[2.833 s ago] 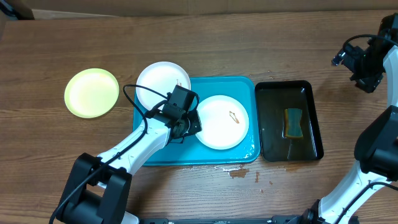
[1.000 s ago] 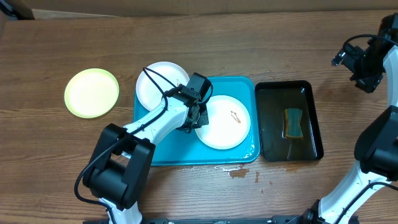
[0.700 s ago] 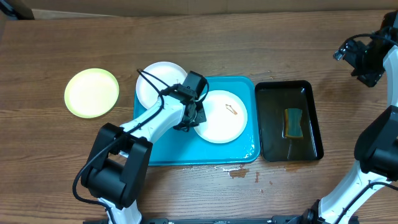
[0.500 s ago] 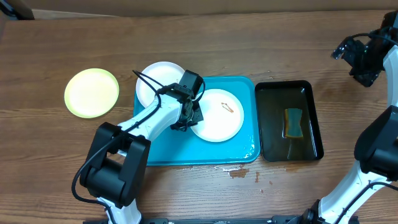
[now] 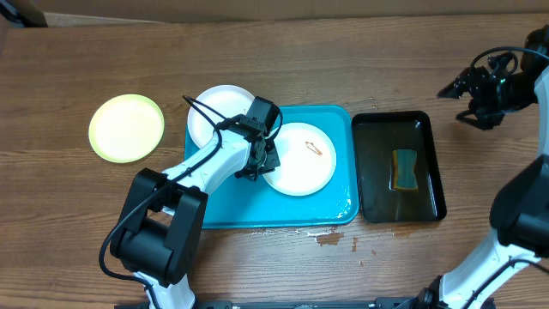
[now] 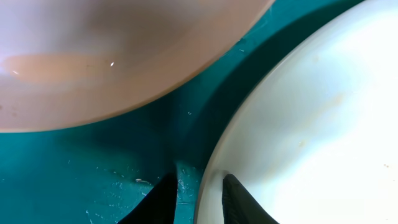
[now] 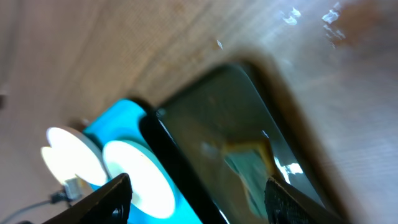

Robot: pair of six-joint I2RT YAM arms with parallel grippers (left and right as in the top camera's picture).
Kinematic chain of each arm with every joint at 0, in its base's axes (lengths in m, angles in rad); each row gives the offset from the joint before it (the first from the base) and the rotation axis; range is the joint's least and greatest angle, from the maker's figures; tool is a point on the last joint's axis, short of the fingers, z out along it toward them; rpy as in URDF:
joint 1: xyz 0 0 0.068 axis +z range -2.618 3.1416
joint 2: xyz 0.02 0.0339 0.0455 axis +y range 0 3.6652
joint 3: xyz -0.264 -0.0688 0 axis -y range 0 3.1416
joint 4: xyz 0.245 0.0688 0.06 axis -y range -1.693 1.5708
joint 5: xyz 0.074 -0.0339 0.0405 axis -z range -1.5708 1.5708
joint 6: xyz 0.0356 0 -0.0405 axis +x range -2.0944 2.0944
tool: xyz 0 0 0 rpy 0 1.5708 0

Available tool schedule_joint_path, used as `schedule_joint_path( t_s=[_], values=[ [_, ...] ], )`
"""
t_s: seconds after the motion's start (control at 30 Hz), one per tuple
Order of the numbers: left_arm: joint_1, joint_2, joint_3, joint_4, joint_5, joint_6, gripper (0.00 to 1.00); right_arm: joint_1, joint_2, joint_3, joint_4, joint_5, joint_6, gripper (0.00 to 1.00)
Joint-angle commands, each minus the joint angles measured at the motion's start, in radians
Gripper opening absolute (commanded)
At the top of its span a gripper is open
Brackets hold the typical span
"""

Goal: Clean dirty plates on tray and stack at the side
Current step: 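Hold the white plate with the left gripper while the right arm reaches the black tray, then grasp the sponge in the black tray with the right gripper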

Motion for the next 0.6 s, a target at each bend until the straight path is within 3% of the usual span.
schedule_joint_path(
  t_s=[0.0, 0.27, 0.47, 0.57],
  values=[
    [0.002, 0.007, 0.0, 0.004, -0.018, 0.016, 0.28, 0.043, -0.109, 0.016, -0.045, 0.158, -0.034, 0.73],
    [0.001, 0.007, 0.0, 0.008, -0.017, 0.016, 0.35, 0.142, -0.166, -0.008, -0.204, 0.258, -0.047, 0.75],
    [0.002, 0.007, 0.0, 0.007, -0.017, 0.016, 0.35, 0.243, -0.166, -0.109, -0.198, 0.299, -0.032, 0.75],
    [0.002, 0.007, 0.0, 0.007, -0.017, 0.016, 0.36, 0.307, -0.166, -0.196, -0.138, 0.386, 0.041, 0.75]
  ],
)
